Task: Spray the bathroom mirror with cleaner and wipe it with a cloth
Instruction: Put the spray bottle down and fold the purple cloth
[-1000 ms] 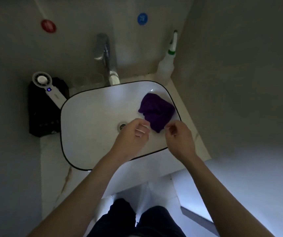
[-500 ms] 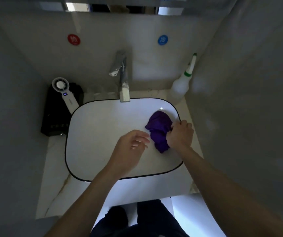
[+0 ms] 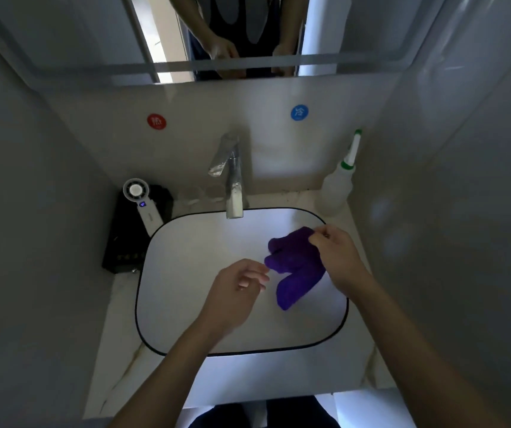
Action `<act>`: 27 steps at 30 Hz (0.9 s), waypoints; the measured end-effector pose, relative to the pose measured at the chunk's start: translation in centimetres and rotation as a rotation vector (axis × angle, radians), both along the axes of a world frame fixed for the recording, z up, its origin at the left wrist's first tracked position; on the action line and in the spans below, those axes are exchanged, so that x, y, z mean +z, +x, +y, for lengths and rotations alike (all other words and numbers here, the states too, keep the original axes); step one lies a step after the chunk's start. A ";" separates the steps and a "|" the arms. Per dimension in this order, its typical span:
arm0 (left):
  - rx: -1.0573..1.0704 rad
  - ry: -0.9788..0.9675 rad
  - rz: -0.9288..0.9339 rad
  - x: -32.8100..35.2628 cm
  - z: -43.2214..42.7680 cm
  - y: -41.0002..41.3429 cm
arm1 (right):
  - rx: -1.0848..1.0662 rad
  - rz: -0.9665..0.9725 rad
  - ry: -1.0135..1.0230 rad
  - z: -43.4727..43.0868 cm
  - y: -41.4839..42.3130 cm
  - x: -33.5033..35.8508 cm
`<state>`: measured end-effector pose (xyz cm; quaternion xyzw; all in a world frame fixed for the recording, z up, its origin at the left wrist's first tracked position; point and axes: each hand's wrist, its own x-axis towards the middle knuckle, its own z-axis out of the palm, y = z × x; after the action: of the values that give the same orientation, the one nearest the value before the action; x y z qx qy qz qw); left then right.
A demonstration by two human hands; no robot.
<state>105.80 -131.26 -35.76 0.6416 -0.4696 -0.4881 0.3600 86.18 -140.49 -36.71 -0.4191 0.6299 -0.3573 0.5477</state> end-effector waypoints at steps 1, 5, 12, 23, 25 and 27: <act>-0.003 -0.006 -0.002 0.0 0.0 0.2 | -0.001 -0.065 -0.005 0.2 0.2 1.1; 0.021 -0.036 -0.064 -0.1 0.2 1.3 | 0.006 -0.340 0.007 1.3 1.1 5.0; 0.055 0.061 0.201 1.5 0.4 1.4 | 0.132 -0.663 0.034 3.8 3.3 10.2; -0.010 0.016 0.811 6.6 -0.5 0.7 | -0.024 -0.745 -0.038 5.7 2.3 14.8; -0.080 0.037 0.908 7.0 -0.6 1.6 | -0.089 -0.734 -0.001 5.9 2.1 15.0; -0.202 0.097 1.043 7.4 -0.8 2.7 | -0.139 -0.721 0.005 5.9 2.0 15.1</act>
<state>108.54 -132.08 -28.40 0.2811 -0.2645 -0.7957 0.4669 88.20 -134.57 -21.63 -0.2212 0.4240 -0.5170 0.7100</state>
